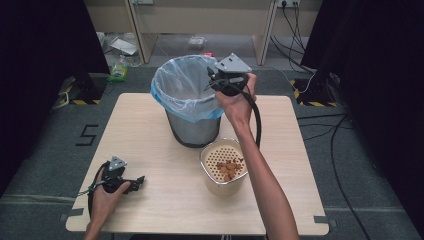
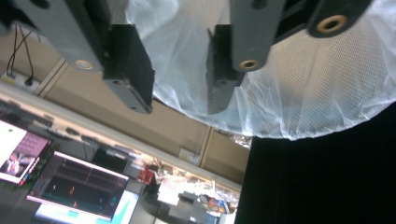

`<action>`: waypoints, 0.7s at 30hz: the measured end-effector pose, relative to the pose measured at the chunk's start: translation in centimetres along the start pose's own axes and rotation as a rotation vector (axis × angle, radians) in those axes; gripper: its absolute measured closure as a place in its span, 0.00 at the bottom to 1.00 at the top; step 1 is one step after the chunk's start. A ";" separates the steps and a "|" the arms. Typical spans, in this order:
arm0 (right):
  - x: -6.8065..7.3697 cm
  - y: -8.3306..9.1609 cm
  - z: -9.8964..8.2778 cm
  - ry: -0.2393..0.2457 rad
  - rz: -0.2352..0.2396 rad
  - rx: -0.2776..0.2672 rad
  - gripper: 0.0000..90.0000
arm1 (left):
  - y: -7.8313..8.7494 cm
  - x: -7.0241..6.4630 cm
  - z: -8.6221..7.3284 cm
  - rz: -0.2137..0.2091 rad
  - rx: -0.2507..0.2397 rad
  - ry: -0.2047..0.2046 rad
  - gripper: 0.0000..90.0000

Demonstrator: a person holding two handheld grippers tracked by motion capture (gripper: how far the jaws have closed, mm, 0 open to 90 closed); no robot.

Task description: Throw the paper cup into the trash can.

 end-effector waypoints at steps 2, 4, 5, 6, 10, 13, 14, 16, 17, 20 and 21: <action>-1.2 0.7 -0.6 -0.025 -0.014 0.026 0.56 | 0.0 0.0 0.0 0.000 0.000 0.000 0.00; -1.4 0.9 -0.8 -0.034 -0.013 0.034 0.54 | 0.0 0.0 0.0 0.001 -0.001 0.000 0.00; -1.9 1.2 -1.2 -0.043 -0.016 0.046 0.51 | 0.0 0.0 0.0 0.001 0.000 -0.001 0.00; -2.3 1.6 -1.7 -0.055 -0.017 0.064 0.48 | 0.0 0.0 0.0 0.000 0.000 -0.001 0.00; -3.9 3.1 -3.1 -0.072 -0.026 0.085 0.44 | 0.0 0.0 0.0 0.001 -0.001 -0.001 0.00; -4.6 3.7 -3.7 -0.079 -0.035 0.091 0.43 | 0.0 0.0 0.0 0.001 -0.001 -0.001 0.00; -4.9 4.1 -4.1 -0.085 -0.036 0.096 0.42 | 0.0 0.0 0.0 0.001 -0.001 -0.001 0.00; -5.4 4.5 -4.6 -0.091 -0.041 0.099 0.42 | 0.0 0.0 0.0 0.001 0.000 -0.001 0.00; -5.6 4.8 -5.0 -0.094 -0.044 0.100 0.42 | 0.0 0.0 0.0 0.001 0.000 -0.001 0.00; -6.2 5.4 -5.9 -0.108 -0.049 0.107 0.41 | 0.0 0.0 0.0 0.001 0.000 -0.001 0.00; -6.4 5.7 -6.4 -0.111 -0.051 0.114 0.41 | 0.0 0.0 0.0 0.001 0.000 -0.002 0.00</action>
Point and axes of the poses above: each handheld gripper's, and its own axes: y roughly backward along the jaws, z roughly out of its top, x roughly to its left, the point moved 7 cm from there along -y, roughly forward along the jaws, and after that the axes turned 3 degrees about -z, right-handed, at the moved point
